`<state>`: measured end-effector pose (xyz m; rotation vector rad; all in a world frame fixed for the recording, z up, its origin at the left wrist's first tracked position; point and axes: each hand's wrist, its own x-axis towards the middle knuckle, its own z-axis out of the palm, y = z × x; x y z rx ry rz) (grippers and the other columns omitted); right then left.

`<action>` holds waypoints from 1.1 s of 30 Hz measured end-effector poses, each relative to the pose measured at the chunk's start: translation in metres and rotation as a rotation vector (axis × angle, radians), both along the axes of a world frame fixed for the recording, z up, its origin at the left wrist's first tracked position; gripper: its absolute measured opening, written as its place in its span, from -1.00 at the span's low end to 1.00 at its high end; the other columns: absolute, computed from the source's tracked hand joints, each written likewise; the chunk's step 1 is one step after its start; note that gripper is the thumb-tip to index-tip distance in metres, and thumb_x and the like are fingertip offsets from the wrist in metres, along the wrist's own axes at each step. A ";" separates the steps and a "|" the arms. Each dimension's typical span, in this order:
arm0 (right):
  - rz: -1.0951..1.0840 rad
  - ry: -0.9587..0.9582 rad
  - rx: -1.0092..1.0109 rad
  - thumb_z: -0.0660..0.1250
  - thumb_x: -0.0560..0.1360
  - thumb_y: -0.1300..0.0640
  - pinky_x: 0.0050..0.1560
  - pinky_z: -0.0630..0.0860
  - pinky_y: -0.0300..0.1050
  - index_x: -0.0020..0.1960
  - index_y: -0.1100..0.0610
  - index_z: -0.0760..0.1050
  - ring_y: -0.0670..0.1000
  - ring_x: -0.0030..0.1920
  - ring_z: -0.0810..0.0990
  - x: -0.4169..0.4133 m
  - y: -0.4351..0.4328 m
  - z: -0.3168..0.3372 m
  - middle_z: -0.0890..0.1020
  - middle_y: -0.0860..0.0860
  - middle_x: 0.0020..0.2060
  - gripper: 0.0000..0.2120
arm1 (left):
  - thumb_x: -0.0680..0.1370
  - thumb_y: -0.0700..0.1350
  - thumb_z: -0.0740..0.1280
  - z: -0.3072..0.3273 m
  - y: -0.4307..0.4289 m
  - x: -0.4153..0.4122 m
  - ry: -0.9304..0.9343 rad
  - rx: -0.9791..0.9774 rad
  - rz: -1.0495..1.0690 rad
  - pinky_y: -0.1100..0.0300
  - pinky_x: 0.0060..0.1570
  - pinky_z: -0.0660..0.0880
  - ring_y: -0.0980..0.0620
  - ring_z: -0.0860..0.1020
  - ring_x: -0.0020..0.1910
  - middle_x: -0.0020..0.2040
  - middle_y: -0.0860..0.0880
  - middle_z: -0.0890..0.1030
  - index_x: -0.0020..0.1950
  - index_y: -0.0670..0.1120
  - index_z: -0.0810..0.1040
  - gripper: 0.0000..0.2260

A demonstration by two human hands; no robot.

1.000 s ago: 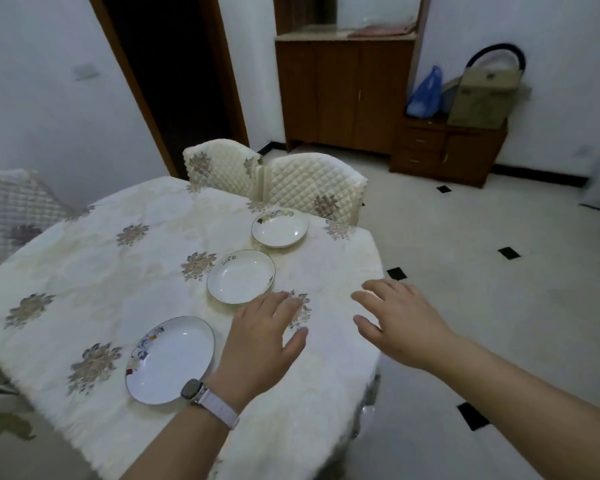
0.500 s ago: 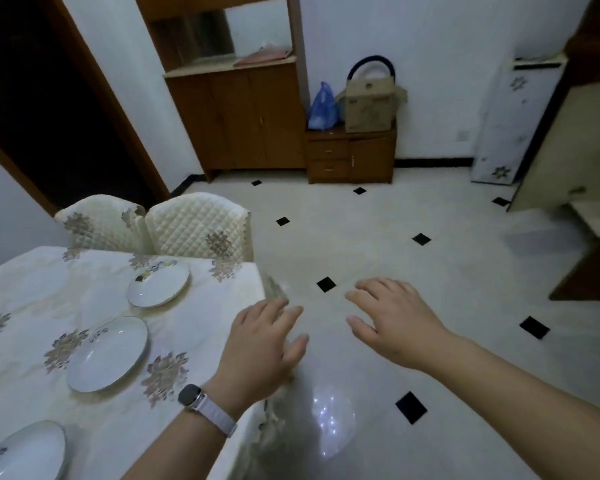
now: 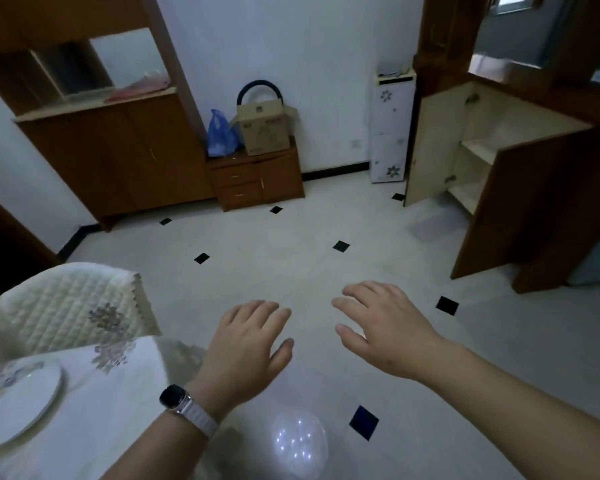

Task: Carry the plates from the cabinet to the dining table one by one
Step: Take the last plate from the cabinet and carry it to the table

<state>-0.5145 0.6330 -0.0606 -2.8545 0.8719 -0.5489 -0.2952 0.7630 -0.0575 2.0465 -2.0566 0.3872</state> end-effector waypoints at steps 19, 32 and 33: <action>-0.252 0.142 0.056 0.14 0.51 -0.16 0.13 0.46 -0.01 0.17 0.01 0.57 0.04 0.11 0.57 0.185 -0.214 -0.009 0.62 -0.05 0.10 -0.60 | 0.53 0.11 0.25 -0.034 -0.265 0.212 0.103 0.015 -0.258 0.07 0.10 0.41 -0.04 0.53 0.16 0.14 0.00 0.61 0.18 -0.02 0.56 -0.68; -0.455 0.156 0.134 0.08 0.60 -0.19 0.35 0.16 -0.11 0.41 -0.07 0.38 -0.06 0.37 0.32 0.212 -0.354 0.006 0.42 -0.11 0.36 -0.56 | 0.54 0.13 0.19 -0.019 -0.444 0.248 0.123 0.059 -0.392 0.03 0.12 0.43 -0.04 0.52 0.19 0.18 0.00 0.61 0.21 0.00 0.57 -0.65; -0.465 0.150 0.146 0.07 0.60 -0.19 0.35 0.17 -0.10 0.41 -0.07 0.38 -0.06 0.37 0.32 0.209 -0.366 0.005 0.43 -0.12 0.35 -0.56 | 0.54 0.13 0.19 -0.020 -0.457 0.245 0.116 0.063 -0.409 0.03 0.12 0.42 -0.04 0.52 0.19 0.18 0.00 0.61 0.21 0.00 0.57 -0.64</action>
